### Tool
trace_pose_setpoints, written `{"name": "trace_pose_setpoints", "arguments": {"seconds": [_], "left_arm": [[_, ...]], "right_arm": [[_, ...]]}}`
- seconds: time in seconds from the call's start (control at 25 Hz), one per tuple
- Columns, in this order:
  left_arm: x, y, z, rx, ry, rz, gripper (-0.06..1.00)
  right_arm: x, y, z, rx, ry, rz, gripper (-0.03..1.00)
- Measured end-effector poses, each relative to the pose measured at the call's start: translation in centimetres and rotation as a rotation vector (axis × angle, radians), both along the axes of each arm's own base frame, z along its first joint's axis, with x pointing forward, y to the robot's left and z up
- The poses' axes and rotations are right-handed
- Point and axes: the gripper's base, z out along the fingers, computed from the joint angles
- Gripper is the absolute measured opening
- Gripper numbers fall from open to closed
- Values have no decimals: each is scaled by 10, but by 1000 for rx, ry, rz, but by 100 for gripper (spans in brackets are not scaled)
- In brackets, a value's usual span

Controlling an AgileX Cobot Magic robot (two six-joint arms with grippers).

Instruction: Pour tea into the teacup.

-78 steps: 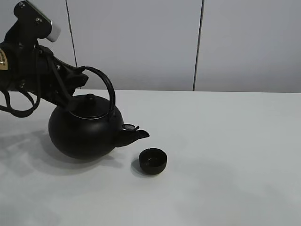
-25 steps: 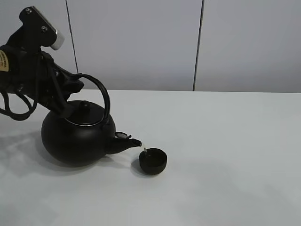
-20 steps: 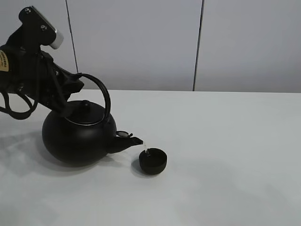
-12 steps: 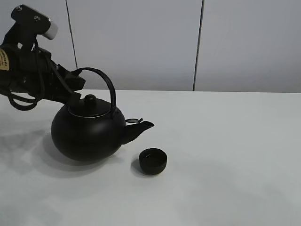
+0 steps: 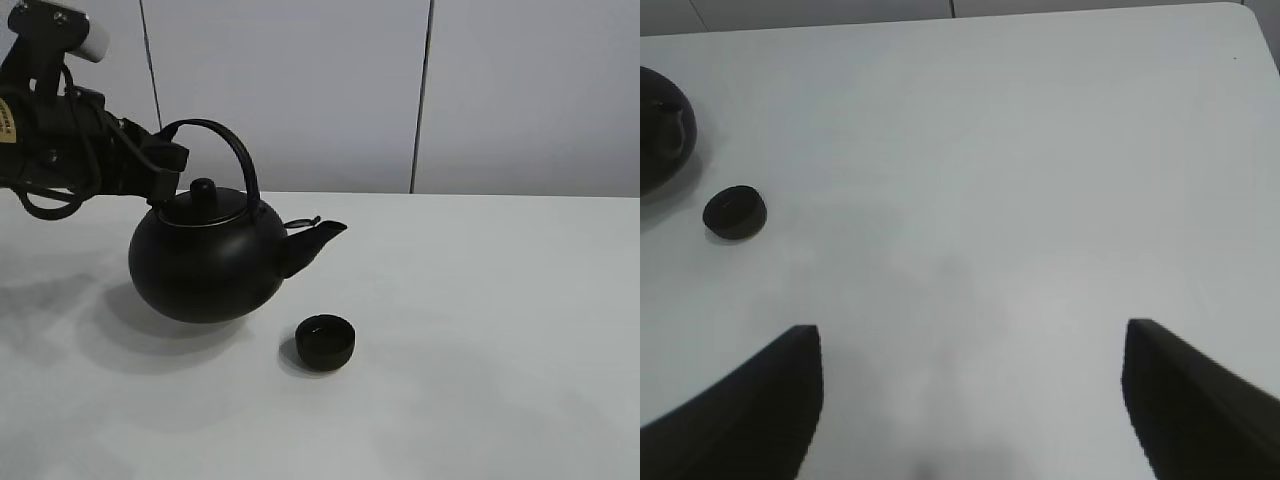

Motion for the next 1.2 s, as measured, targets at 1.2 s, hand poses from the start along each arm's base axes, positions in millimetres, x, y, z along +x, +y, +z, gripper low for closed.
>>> {"name": "trace_pose_setpoints", "arguments": {"seconds": [1.2], "left_arm": [[-41, 66, -11, -66, -18, 280, 12]], "right_arm": [[0, 0, 0, 0, 0, 0, 57]]}}
